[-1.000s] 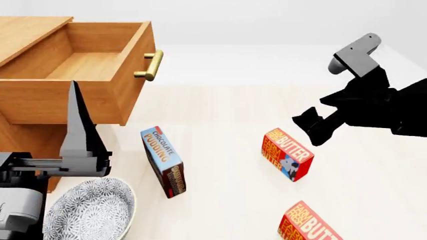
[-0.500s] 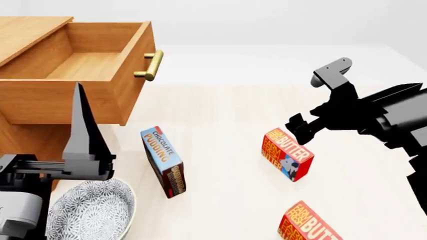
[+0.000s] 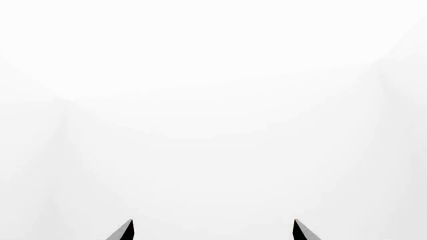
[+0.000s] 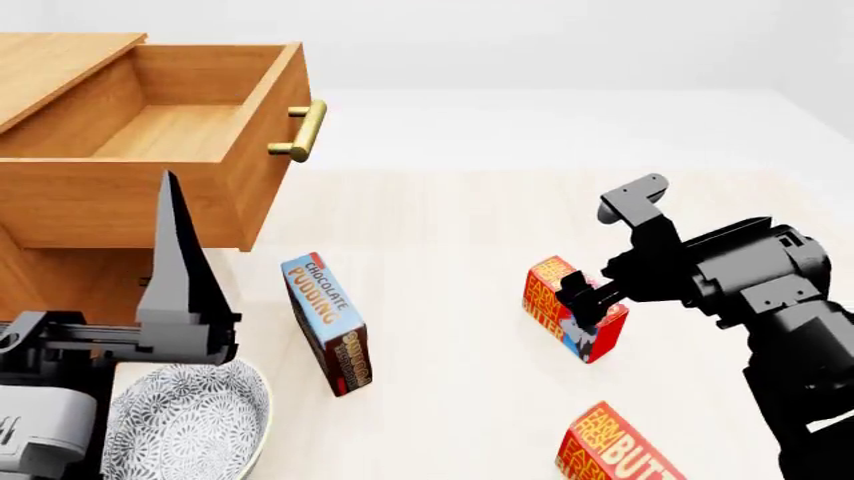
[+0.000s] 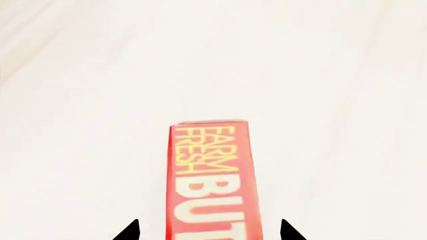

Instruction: Put the butter at the front in the top drawer of the cabinet and close it.

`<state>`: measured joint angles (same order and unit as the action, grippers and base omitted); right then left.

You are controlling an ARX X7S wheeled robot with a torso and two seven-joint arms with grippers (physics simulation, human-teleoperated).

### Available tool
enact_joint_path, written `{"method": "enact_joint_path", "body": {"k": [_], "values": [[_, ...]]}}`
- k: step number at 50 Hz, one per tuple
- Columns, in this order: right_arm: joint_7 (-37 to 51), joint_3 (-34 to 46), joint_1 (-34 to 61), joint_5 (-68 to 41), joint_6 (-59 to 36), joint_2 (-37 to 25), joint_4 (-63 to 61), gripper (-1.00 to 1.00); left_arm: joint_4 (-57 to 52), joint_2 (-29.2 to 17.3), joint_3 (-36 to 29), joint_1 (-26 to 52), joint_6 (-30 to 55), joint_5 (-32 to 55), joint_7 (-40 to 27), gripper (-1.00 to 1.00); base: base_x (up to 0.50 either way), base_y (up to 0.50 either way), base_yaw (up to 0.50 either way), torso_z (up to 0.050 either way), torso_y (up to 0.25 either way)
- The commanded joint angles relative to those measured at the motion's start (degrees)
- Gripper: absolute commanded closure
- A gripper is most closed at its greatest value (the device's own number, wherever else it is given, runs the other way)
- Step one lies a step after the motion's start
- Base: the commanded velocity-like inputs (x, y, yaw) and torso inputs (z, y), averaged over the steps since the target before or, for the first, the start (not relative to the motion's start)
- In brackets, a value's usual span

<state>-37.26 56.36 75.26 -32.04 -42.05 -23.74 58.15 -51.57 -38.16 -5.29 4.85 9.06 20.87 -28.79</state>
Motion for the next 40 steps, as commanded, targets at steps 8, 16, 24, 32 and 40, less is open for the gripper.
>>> {"method": "enact_joint_path", "body": {"k": [8,16,24,32,40], "values": [[4.62,-1.78,-5.38,-3.21,-6.60,-5.70,-11.11,-1.00,-0.53,-0.06,-0.05,-1.13,-0.97,-0.22,-0.19,-1.00,0.00,0.00,0.00,0.000,0.000],[7.43,-3.56,-7.72,-5.42,-9.14,-8.81,-17.10,-1.00,-1.68,-0.49,0.46,-1.68,-0.85,0.28,-0.53,-1.00,0.00,0.00,0.00,0.000,0.000],[9.20,-4.67,-9.85,-6.86,-10.02,-10.13,-20.32,-1.00,-2.84,-0.96,1.13,-2.60,-0.93,1.00,-0.86,-1.00,0.00,0.00,0.00,0.000,0.000],[10.35,-5.37,-10.61,-7.23,-9.85,-10.51,-20.92,-1.00,-2.31,-0.89,1.31,-3.51,-1.40,1.15,-1.07,-1.00,0.00,0.00,0.00,0.000,0.000],[11.24,-5.60,-10.66,-6.79,-9.21,-10.29,-19.70,-1.00,-1.67,-0.64,0.67,-3.45,-1.77,1.14,-0.82,-1.00,0.00,0.00,0.00,0.000,0.000]]}}
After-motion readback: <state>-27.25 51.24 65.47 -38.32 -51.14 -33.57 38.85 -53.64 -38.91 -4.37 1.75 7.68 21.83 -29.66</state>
